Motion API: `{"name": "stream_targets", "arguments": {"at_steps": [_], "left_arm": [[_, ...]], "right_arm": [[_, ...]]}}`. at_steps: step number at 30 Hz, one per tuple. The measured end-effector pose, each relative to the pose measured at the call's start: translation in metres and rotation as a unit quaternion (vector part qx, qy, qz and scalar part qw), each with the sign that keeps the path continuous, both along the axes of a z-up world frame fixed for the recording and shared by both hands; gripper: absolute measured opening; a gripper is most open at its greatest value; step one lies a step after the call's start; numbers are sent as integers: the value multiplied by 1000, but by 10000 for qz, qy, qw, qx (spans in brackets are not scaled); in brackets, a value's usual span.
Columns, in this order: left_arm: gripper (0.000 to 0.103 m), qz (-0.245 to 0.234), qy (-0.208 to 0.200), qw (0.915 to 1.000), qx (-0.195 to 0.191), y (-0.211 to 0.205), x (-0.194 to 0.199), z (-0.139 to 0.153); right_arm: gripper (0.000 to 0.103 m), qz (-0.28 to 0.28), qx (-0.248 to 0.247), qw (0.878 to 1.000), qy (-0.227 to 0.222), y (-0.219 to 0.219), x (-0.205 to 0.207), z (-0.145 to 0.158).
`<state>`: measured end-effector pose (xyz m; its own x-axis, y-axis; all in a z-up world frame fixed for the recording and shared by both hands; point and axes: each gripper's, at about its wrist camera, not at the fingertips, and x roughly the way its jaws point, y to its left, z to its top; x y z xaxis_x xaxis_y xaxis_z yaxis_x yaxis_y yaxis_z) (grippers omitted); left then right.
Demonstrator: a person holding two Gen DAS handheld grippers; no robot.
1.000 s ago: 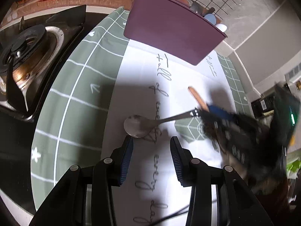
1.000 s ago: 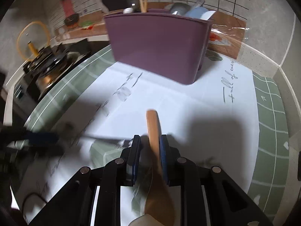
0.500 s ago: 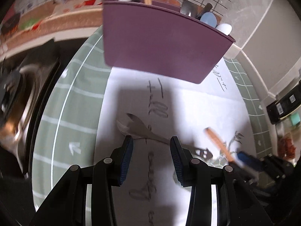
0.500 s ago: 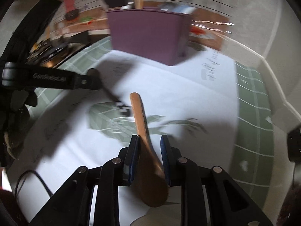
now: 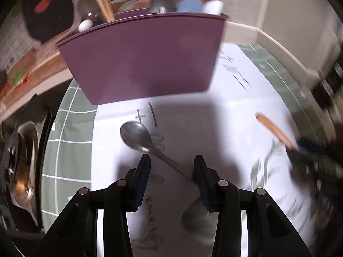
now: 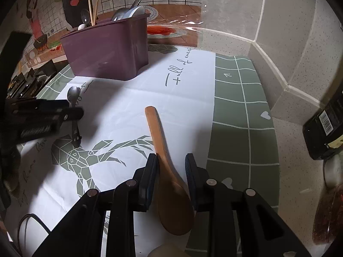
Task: Organize utensils
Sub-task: 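Grasp the wooden spoon by its handle with the right tool, then grasp the dark grey spoon with the left tool while the right tool holds the wooden spoon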
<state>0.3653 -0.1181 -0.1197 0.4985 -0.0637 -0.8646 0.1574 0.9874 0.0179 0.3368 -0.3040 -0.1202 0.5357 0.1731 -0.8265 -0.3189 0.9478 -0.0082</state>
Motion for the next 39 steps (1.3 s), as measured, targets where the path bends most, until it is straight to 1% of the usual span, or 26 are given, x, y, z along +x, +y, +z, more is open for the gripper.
{"name": "stream_targets", "arguments": {"at_steps": [2,3,5,8,10,13,16,18,20,21,22,23,24,26,28,30,32,33,34,36,39], "left_arm": [[43,-314,-13,9995,-8,9,-10,0],[43,-365,-4,9993,-12,16,-13,0],[43,-230,59,9997,-15,37,-15,0],[43,67,180,9996,-195,57,-11,1],[43,216,233,9991,-294,64,-6,3],[43,39,307,9990,-334,55,6,3],[43,-308,295,9990,-136,34,21,3],[42,-519,321,9980,-139,24,31,3],[40,-667,370,9970,-117,18,41,3],[37,-699,391,9967,-123,17,43,4],[34,-711,404,9966,-116,16,46,4],[29,-717,409,9965,-115,15,47,4],[29,-716,406,9966,-89,14,46,5],[29,-680,341,9971,-50,14,38,5],[29,-625,313,9974,-174,18,25,4],[29,-519,290,9978,-308,24,10,4],[29,-379,308,9974,-534,34,-5,6],[29,-279,307,9970,-646,38,-13,8],[29,-190,301,9964,-767,43,-21,10],[29,-39,205,9952,-952,52,-39,17],[29,98,-77,9944,-1054,65,-66,31]], "right_arm": [[34,45,63,10000,37,1,0,0],[37,68,100,9999,47,2,0,0],[40,70,105,9999,33,4,0,-1],[46,87,47,10000,-7,9,-3,-2],[52,69,121,9999,30,10,-2,-2],[55,3,363,9992,148,6,0,-1],[55,-70,691,9971,306,-3,4,0],[55,-34,826,9957,408,-7,5,0],[55,145,814,9954,485,-7,7,1],[55,352,701,9955,524,-5,8,1],[50,479,601,9957,519,-4,9,1],[48,519,527,9961,487,-3,10,1],[43,550,374,9970,407,-2,11,0],[41,632,167,9973,332,2,14,-1],[37,728,-40,9970,267,8,17,-2],[34,849,-94,9961,233,14,21,-2],[26,892,-108,9956,250,18,23,-2],[14,916,-106,9954,257,21,24,-2],[10,925,-105,9953,283,24,25,-1],[10,892,-33,9955,313,29,22,1],[10,894,108,9959,95,35,7,14]]}}
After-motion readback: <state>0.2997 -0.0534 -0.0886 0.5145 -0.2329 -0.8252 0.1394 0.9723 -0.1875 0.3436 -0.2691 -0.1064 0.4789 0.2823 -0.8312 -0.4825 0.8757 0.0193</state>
